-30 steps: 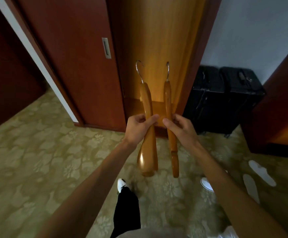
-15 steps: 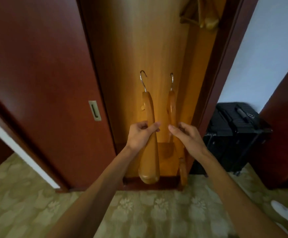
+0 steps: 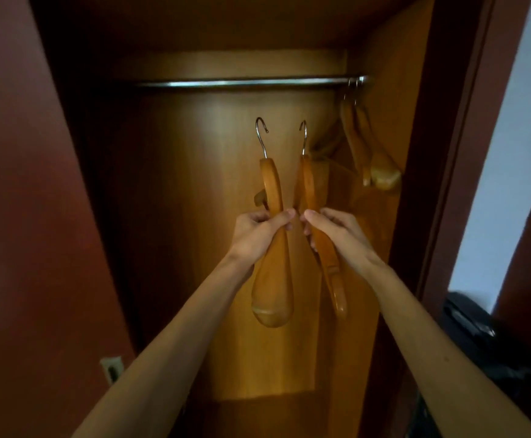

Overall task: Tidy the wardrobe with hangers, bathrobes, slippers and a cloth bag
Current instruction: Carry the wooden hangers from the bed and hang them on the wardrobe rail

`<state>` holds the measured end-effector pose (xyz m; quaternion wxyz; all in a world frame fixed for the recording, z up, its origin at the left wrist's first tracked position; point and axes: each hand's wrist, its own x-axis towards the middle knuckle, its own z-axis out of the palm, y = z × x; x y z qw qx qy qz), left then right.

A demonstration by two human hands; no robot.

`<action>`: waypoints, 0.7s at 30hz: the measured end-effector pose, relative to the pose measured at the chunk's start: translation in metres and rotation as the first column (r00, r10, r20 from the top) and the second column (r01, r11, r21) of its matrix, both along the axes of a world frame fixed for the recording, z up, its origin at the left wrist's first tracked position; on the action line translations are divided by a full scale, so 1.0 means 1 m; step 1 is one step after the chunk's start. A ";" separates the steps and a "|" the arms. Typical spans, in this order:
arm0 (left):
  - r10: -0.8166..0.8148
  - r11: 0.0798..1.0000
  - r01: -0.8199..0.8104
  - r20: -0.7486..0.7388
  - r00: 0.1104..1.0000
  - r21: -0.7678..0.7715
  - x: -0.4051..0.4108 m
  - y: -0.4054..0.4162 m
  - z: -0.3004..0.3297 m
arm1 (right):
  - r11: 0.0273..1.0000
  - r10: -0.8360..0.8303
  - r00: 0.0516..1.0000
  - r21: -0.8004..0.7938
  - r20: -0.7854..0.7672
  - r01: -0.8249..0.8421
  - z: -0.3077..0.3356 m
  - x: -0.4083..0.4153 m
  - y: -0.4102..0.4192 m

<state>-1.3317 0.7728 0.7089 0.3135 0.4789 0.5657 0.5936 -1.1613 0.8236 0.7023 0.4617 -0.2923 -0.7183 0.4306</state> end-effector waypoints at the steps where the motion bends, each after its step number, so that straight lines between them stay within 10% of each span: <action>1: 0.000 1.000 0.000 -0.004 1.000 0.024 -0.003 0.016 0.012 | 1.000 0.009 1.000 0.011 -0.013 -0.009 0.011 -0.005 0.016; 21: -0.126 0.977 0.146 -0.129 0.984 0.154 -0.035 0.209 0.135 | 0.993 -0.100 0.972 0.037 -0.214 0.111 0.107 -0.050 0.201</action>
